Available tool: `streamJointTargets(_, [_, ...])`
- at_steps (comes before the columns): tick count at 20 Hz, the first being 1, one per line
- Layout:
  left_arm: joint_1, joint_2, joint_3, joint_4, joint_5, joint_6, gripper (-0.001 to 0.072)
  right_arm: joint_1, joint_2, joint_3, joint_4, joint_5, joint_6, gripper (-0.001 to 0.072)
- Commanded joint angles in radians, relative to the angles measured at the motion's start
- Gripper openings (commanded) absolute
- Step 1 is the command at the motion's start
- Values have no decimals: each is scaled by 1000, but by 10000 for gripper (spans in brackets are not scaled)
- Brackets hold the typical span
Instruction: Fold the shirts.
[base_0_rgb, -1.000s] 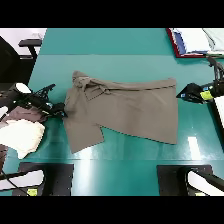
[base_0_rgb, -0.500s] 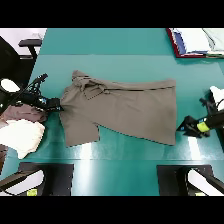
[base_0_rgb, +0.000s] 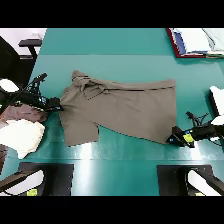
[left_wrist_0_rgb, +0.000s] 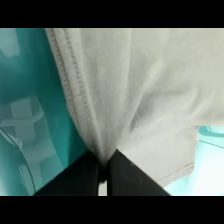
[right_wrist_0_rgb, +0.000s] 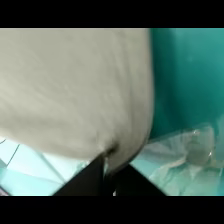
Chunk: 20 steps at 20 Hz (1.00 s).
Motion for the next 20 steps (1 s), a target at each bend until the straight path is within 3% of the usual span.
streamJointTargets(1, [0,2,10,-4,-22,0,29,62,27,-5,8,-97,-1,14])
streamJointTargets(5, [0,70,135,-9,-31,-21,29,68,180,191,7,-87,-1,14])
streamJointTargets(9, [0,177,404,-10,-31,-73,29,68,260,575,6,-85,-2,14])
streamJointTargets(14, [0,254,865,-25,-29,-111,29,68,220,1120,-3,-55,-17,14])
streamJointTargets(20, [0,282,1271,-27,52,-187,28,68,89,1692,-126,173,-19,13])
